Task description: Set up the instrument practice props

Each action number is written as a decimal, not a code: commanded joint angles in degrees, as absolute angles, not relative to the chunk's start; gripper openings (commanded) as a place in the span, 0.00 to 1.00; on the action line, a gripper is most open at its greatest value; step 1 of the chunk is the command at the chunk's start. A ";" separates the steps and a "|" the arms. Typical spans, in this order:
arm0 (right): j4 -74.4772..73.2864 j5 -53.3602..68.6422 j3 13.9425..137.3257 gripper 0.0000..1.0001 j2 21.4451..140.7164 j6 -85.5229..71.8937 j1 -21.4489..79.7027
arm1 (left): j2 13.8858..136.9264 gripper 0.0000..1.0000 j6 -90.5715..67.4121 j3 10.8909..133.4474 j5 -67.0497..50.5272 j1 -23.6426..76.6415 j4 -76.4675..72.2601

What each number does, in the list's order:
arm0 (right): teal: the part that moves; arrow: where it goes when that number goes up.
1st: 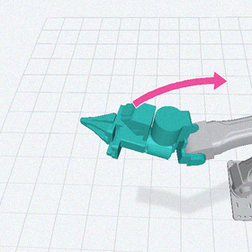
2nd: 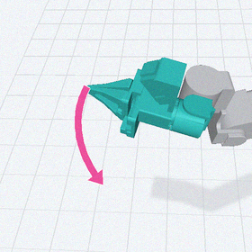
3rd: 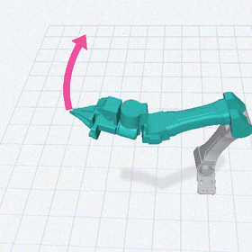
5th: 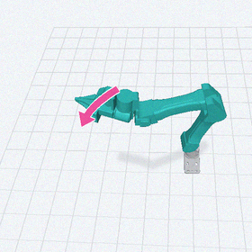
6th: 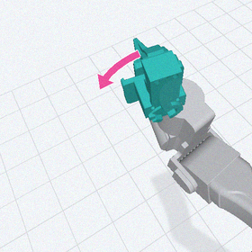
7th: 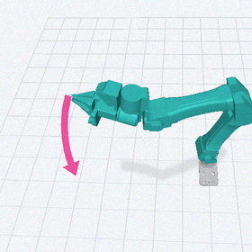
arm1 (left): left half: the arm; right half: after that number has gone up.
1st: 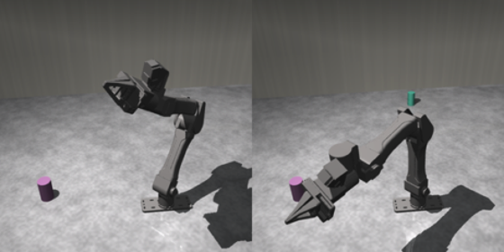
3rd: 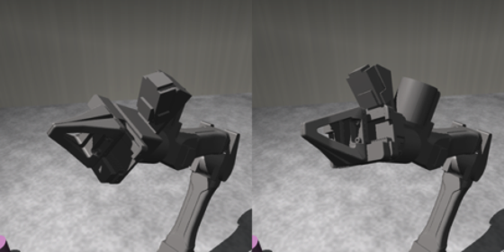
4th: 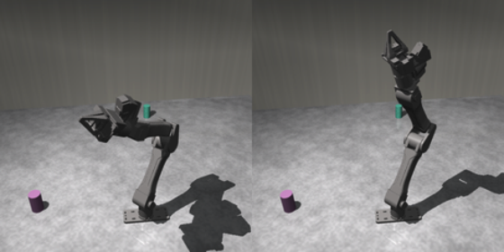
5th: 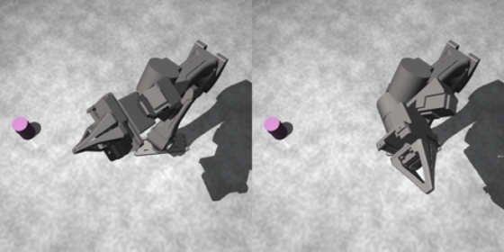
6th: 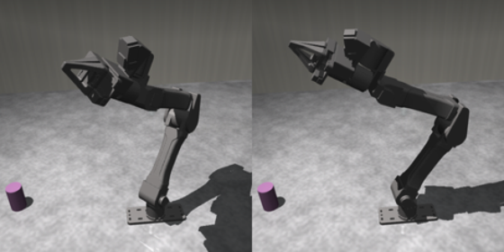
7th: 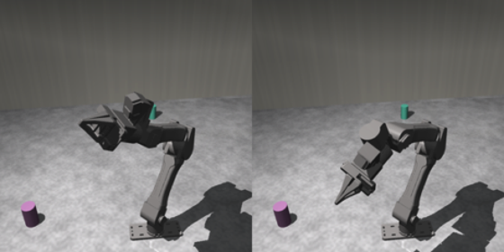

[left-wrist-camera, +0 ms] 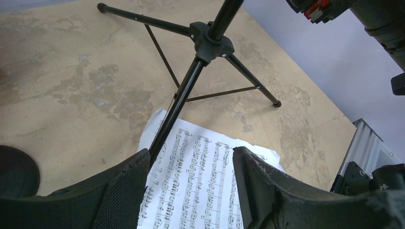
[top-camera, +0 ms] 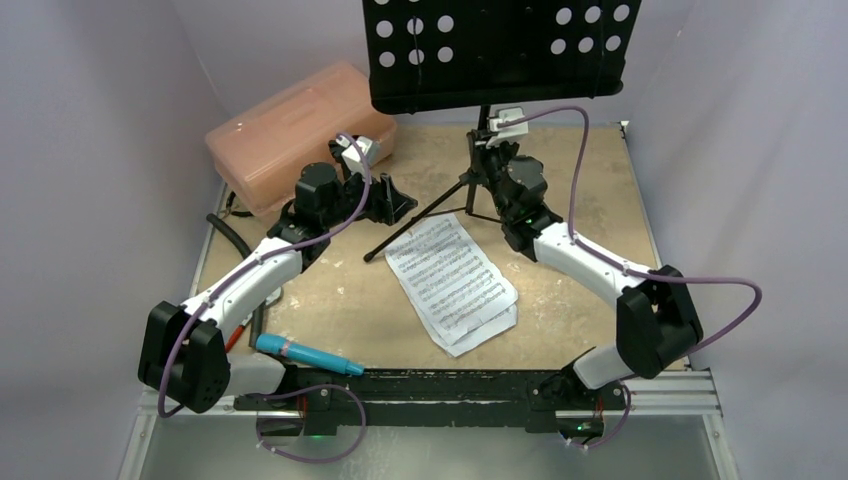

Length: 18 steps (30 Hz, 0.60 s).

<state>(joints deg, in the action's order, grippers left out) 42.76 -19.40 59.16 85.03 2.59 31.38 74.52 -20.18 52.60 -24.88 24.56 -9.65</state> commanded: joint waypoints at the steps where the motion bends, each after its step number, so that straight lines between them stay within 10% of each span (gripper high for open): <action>1: 50.62 -23.22 59.71 0.00 80.76 1.79 33.31 | 73.44 0.63 -21.33 52.32 -24.70 25.00 -11.57; 16: 49.20 -27.88 60.47 0.00 81.81 -1.57 35.54 | 73.79 0.59 -17.77 51.95 -20.58 30.35 -10.70; 18: 49.03 -27.18 59.81 0.13 81.17 -1.82 35.49 | 74.35 0.56 -16.99 52.47 -20.39 31.05 -9.60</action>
